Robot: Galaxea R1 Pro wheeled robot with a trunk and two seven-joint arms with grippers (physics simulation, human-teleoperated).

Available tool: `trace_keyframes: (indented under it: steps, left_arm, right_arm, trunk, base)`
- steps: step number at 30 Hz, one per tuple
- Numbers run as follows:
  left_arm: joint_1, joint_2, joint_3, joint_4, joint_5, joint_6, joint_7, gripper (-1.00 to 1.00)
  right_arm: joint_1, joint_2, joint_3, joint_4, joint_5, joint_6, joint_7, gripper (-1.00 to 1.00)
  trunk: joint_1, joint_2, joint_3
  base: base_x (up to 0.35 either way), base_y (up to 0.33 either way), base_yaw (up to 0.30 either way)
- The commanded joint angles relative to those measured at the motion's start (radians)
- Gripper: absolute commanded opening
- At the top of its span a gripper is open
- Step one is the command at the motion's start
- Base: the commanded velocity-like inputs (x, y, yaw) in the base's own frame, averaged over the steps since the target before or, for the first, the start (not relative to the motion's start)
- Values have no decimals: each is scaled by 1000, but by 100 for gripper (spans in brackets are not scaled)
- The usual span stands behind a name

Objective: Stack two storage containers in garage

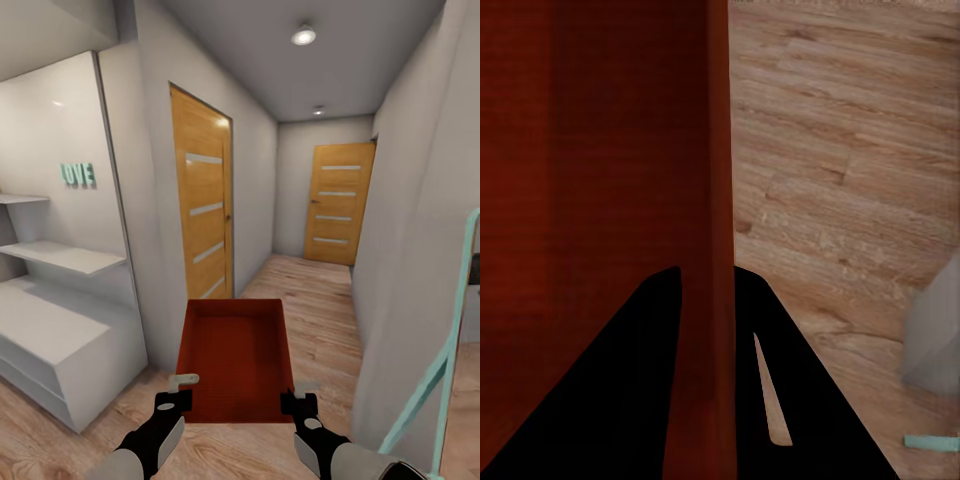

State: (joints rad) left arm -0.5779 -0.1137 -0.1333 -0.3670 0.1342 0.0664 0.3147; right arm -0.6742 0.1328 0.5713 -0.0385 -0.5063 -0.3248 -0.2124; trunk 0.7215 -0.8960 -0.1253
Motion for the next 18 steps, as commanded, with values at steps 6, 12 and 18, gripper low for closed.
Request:
trace_keyframes:
  steps: [6,12,18]
  left_arm:
    - [-1,35,-2,-1,101,7,6,-100]
    - [-1,35,-2,-1,101,7,6,-100]
    - [-1,35,-2,-1,101,7,6,-100]
  right_arm:
    - [-1,-13,-45,-6,29,1,2,-100]
    - [-1,-13,-45,-6,29,1,2,-100]
    - [-1,-13,-45,-6,29,1,2,-100]
  trunk:
    - [1,-1,-1]
    - [1,-1,-1]
    - [1,-1,-1]
  base:
    - [326,147,-52]
    - [326,147,-187]
    - [326,147,-213]
